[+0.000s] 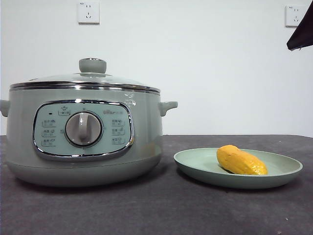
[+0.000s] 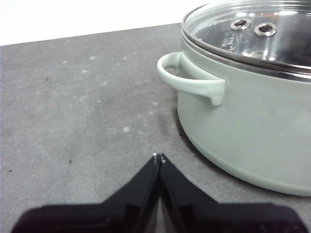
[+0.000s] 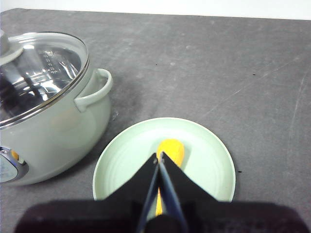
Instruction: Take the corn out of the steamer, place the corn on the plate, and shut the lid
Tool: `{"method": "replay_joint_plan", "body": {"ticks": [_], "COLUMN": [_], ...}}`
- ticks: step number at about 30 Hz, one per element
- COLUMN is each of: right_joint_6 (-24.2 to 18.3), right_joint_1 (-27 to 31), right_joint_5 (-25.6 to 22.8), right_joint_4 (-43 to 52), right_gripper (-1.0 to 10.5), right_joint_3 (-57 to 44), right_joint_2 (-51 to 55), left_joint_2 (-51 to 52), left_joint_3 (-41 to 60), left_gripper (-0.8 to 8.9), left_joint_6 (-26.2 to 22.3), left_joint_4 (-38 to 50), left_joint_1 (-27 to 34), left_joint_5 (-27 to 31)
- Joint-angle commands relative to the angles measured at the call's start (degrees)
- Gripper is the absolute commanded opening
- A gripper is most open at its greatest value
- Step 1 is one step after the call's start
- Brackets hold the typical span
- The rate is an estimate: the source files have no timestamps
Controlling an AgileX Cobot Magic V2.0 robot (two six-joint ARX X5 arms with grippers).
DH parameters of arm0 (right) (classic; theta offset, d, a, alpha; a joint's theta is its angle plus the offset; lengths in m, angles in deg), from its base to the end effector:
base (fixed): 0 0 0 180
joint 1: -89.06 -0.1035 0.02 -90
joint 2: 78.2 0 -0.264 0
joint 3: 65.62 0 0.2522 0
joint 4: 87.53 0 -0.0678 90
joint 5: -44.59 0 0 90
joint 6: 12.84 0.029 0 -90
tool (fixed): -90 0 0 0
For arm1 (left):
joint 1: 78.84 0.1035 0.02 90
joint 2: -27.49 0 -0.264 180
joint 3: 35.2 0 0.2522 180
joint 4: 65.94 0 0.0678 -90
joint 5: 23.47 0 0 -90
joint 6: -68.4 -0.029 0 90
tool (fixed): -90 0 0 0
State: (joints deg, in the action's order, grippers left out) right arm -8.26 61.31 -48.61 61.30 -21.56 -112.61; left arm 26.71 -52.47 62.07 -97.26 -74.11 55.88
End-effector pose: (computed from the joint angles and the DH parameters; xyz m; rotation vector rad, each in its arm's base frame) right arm 0.1254 0.0641 0.2595 -0.0231 0.3812 0.4083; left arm 0.0911 0.0022 0.1540 0.0751 0.2506 -0.1168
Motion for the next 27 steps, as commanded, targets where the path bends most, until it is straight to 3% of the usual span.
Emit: {"method": "replay_joint_plan", "body": {"ticks": [1,11,16,19,24,27], "right_joint_6": [0.5,0.0,-8.9,-12.0,-15.0,-14.3], "right_joint_1": [0.0,0.0,0.5,3.9,13.7,18.9], "right_joint_5": [-0.2,-0.2,-1.7,-1.0,9.5,10.8], "right_joint_4": [0.2,-0.3,-1.5,0.3,7.0,12.5], "right_gripper": [0.0,0.0,0.0,0.0,0.0,0.0], "right_joint_3": [-0.5,-0.5,-0.7,-1.5,-6.9,-12.7], "right_joint_2": [0.0,0.0,2.2,5.8,13.6,18.5], "left_joint_2": [0.2,0.2,0.2,0.2,0.2,0.2], "left_joint_3": [0.9,0.9,0.9,0.9,0.9,0.9], "left_gripper": [-0.02,-0.03,-0.03,-0.03,-0.03,-0.03], "left_joint_6": [0.5,0.5,0.5,0.5,0.5,0.5], "left_joint_4": [-0.1,-0.1,-0.1,-0.1,-0.1,-0.1], "left_joint_1": [0.2,0.2,0.2,0.2,0.2,0.2], "left_joint_5": [0.0,0.0,0.0,0.0,0.0,0.0]}}
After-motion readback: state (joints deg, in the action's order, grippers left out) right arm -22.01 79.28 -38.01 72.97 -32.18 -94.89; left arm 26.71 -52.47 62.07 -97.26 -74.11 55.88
